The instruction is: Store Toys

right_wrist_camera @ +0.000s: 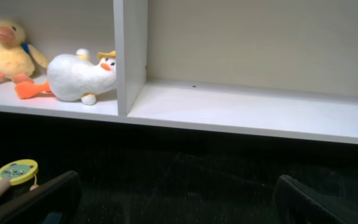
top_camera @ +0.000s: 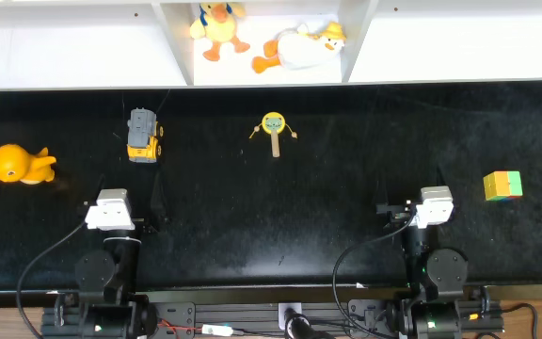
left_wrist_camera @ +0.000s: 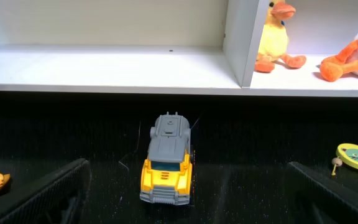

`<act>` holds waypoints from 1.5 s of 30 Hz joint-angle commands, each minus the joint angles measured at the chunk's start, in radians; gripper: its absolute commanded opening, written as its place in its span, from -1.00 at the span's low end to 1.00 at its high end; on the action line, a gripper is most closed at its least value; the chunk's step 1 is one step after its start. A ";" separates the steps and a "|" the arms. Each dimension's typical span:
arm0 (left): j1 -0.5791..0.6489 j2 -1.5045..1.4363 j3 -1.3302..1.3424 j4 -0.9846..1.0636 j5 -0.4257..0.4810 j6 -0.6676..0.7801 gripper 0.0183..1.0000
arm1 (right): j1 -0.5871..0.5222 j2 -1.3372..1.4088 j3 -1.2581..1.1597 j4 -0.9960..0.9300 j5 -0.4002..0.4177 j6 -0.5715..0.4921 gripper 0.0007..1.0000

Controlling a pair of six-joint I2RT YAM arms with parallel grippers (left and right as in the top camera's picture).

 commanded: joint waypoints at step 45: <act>0.017 0.037 0.034 0.005 -0.024 -0.036 1.00 | 0.005 -0.006 -0.013 0.005 -0.007 0.000 0.99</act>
